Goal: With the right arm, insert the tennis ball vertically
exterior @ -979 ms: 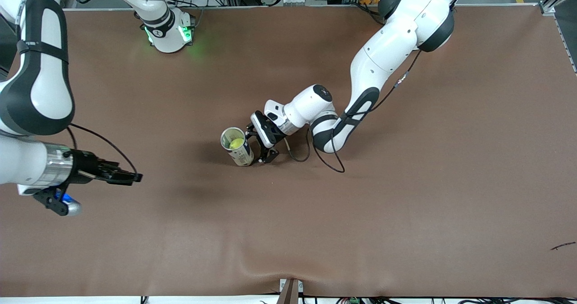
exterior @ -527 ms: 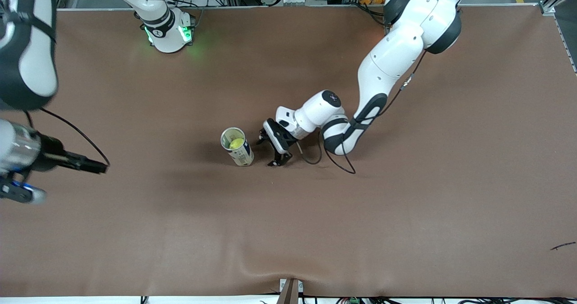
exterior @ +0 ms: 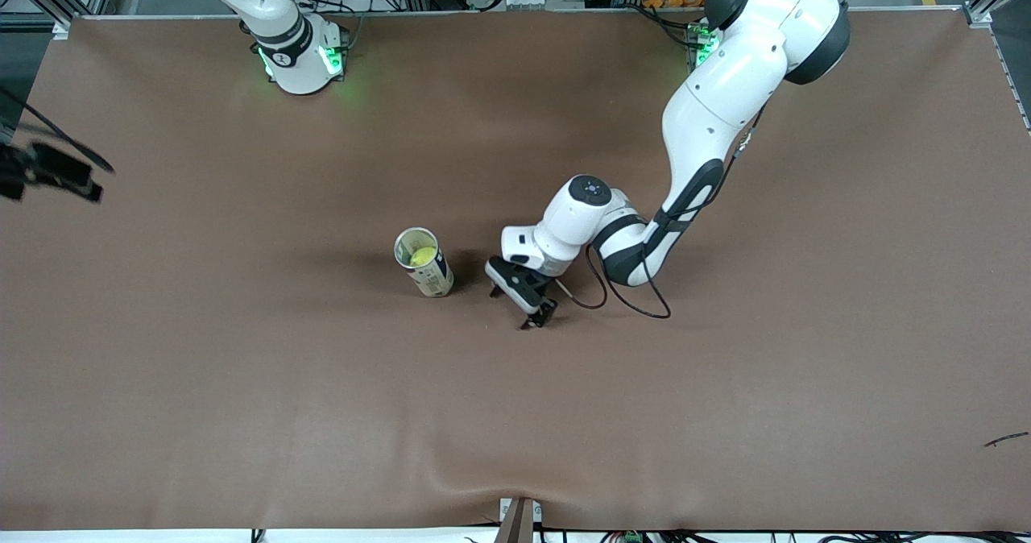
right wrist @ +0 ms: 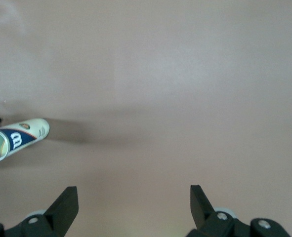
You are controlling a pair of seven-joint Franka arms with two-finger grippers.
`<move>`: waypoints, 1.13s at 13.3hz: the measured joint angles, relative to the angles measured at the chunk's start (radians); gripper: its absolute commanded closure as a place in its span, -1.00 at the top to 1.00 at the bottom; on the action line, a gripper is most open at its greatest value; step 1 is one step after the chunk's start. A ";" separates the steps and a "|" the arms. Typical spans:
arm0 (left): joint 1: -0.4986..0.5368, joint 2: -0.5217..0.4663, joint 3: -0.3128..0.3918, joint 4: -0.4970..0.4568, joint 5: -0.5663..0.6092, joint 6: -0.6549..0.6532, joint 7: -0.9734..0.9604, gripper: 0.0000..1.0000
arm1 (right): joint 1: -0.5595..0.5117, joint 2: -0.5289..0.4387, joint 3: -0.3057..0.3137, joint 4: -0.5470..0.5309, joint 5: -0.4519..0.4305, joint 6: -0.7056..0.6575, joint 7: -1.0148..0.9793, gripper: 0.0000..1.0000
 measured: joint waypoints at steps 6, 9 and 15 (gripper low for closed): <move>0.076 -0.085 0.002 0.048 -0.209 -0.278 -0.005 1.00 | -0.030 -0.193 0.047 -0.219 -0.003 0.010 -0.014 1.00; 0.108 -0.144 0.001 0.093 -0.277 -0.434 -0.005 1.00 | -0.053 -0.194 0.085 -0.249 -0.015 0.033 -0.014 1.00; 0.178 -0.350 0.006 0.106 -0.367 -0.652 -0.008 1.00 | -0.059 -0.191 0.118 -0.217 -0.076 0.050 -0.015 1.00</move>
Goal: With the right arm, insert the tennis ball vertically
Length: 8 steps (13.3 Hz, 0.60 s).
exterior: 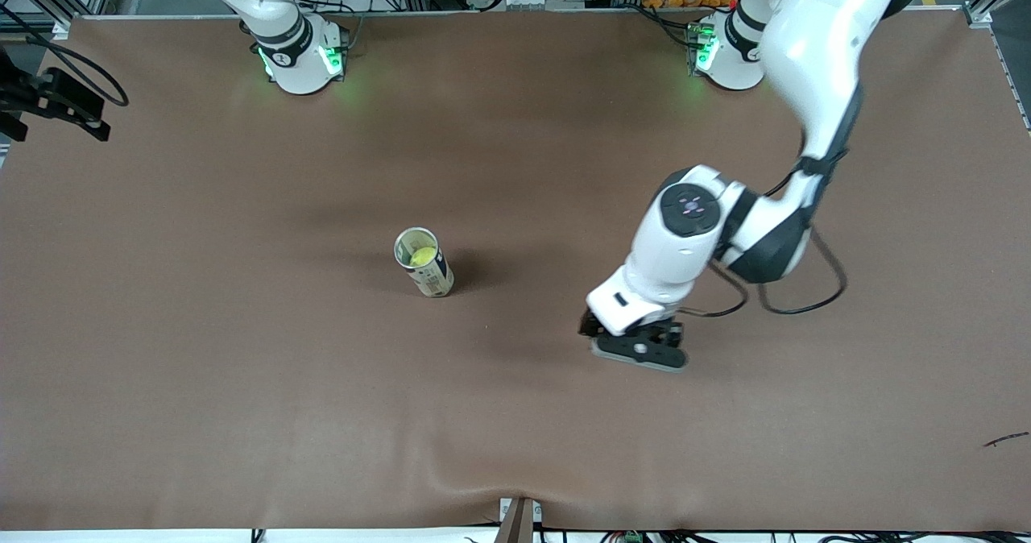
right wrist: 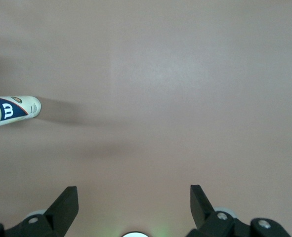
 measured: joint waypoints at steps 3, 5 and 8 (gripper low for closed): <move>0.054 -0.111 0.000 0.000 -0.009 -0.143 0.000 1.00 | -0.002 0.000 0.001 0.006 -0.004 0.000 0.000 1.00; 0.063 -0.187 0.032 0.001 -0.072 -0.220 0.000 1.00 | -0.008 0.000 0.001 0.007 -0.005 0.000 0.000 1.00; 0.103 -0.314 0.110 -0.006 -0.241 -0.363 0.056 1.00 | -0.011 0.000 0.004 0.010 -0.006 0.000 -0.008 1.00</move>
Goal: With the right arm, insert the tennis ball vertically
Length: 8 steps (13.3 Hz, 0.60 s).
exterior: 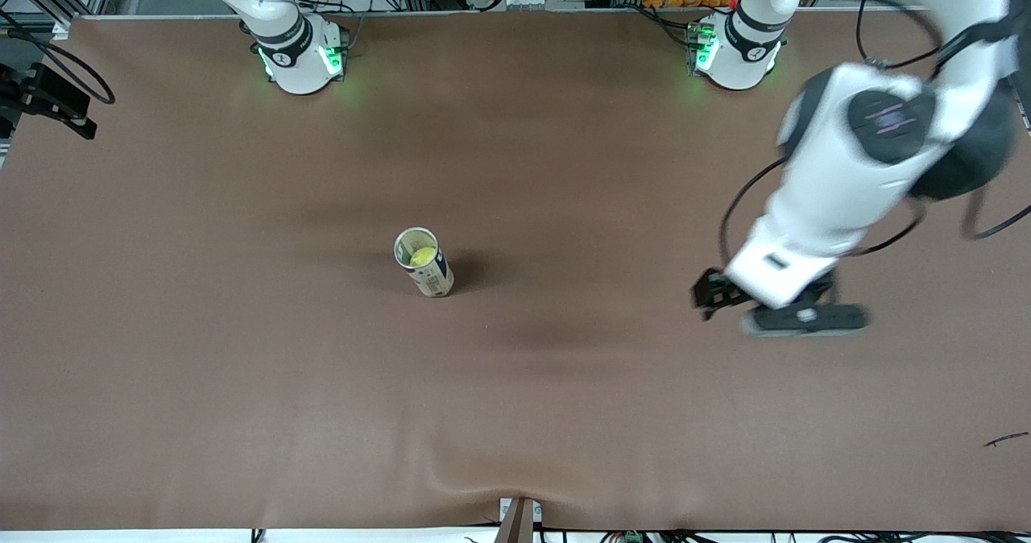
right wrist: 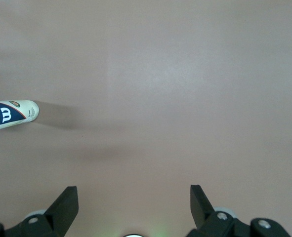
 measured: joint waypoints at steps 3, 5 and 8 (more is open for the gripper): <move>0.088 -0.135 0.025 -0.004 -0.035 -0.165 0.016 1.00 | -0.001 0.000 0.004 0.001 0.000 0.001 -0.010 1.00; 0.115 -0.215 0.042 -0.021 -0.040 -0.254 0.032 1.00 | -0.004 0.000 0.003 0.002 0.001 0.003 -0.011 1.00; 0.126 -0.335 0.111 -0.134 -0.088 -0.277 0.120 1.00 | -0.019 0.002 0.003 0.002 0.015 0.031 -0.015 1.00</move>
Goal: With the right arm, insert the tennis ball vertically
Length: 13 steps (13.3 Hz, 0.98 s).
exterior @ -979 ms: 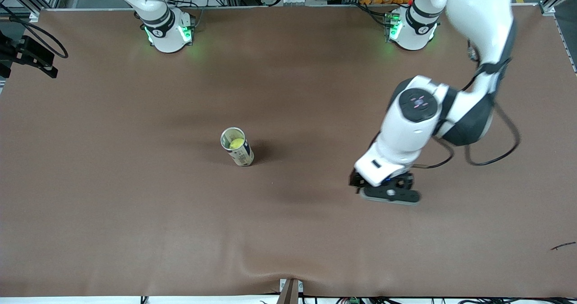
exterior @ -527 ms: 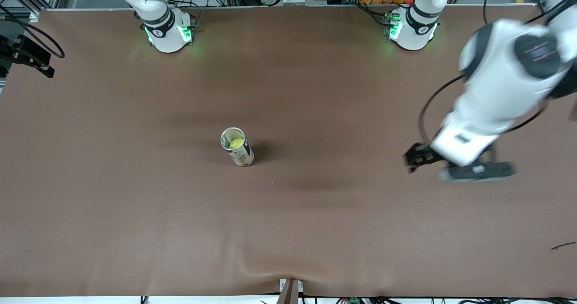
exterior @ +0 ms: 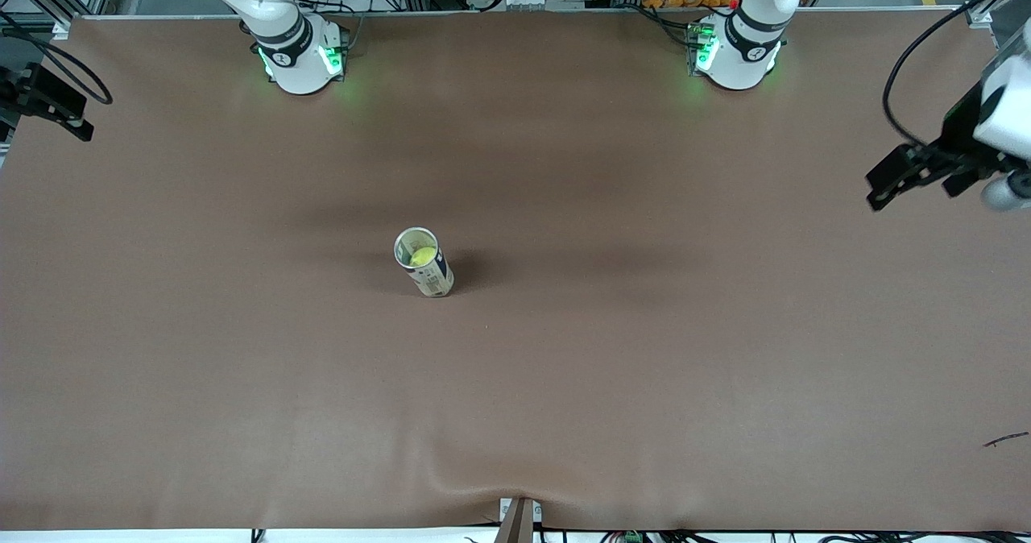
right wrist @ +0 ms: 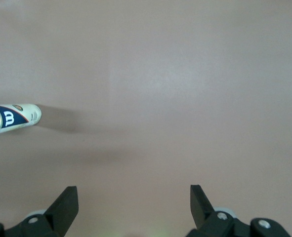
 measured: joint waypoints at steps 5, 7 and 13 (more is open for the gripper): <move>0.038 -0.152 0.091 -0.164 -0.080 -0.005 0.128 1.00 | -0.044 0.013 -0.030 0.000 0.035 0.015 -0.094 1.00; 0.024 -0.179 0.077 -0.192 -0.080 -0.018 0.128 1.00 | -0.042 0.014 -0.029 0.000 0.039 0.015 -0.096 1.00; -0.031 -0.187 0.063 -0.212 -0.070 -0.034 0.125 1.00 | -0.034 0.014 -0.020 0.000 0.040 0.015 -0.096 1.00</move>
